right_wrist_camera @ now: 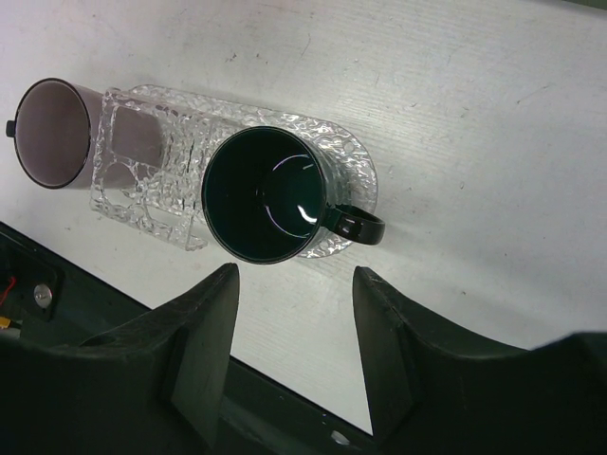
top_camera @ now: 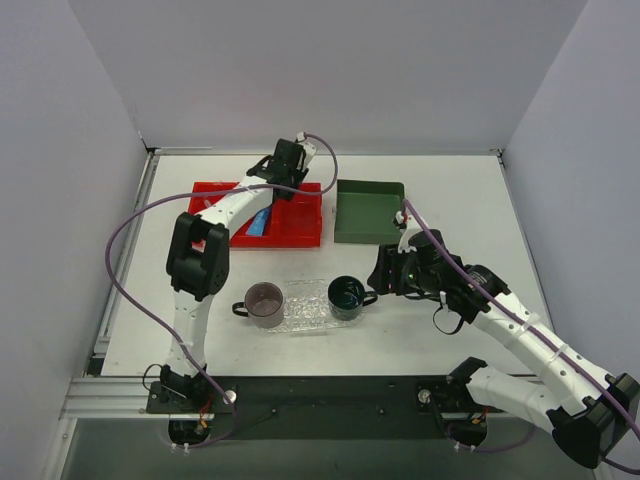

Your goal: Prepare toiletry sets of a toothbrush and toothpaste on the tray

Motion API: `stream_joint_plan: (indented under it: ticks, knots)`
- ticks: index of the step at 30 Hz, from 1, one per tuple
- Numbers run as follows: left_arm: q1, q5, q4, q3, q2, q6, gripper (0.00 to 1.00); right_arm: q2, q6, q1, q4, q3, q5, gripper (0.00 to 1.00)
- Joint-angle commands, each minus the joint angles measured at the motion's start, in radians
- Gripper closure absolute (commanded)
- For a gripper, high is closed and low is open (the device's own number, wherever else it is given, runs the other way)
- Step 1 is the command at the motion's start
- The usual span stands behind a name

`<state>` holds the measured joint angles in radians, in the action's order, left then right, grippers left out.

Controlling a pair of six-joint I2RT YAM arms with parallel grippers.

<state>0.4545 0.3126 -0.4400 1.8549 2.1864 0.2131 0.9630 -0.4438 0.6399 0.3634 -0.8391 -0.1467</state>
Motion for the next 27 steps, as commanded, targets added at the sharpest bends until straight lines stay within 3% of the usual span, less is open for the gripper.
stream_joint_plan:
  ticks: [1, 13, 22, 27]
  knots:
    - [0.003, 0.074, 0.052, 0.059, 0.026, 0.014, 0.53, -0.015, -0.006, -0.008, 0.003, -0.005, -0.002, 0.54]
    - [0.032, 0.172, 0.103, 0.03, -0.023, 0.028, 1.0, -0.006, -0.027, -0.002, 0.04, -0.045, 0.002, 0.56]
    - [0.046, 0.184, 0.133, -0.02, -0.112, 0.025, 1.0, -0.069, -0.039, 0.003, 0.083, -0.005, 0.045, 0.56]
    - [0.059, 0.264, 0.17, -0.091, -0.215, 0.026, 1.0, -0.09, -0.032, 0.004, 0.088, -0.008, 0.044, 0.56]
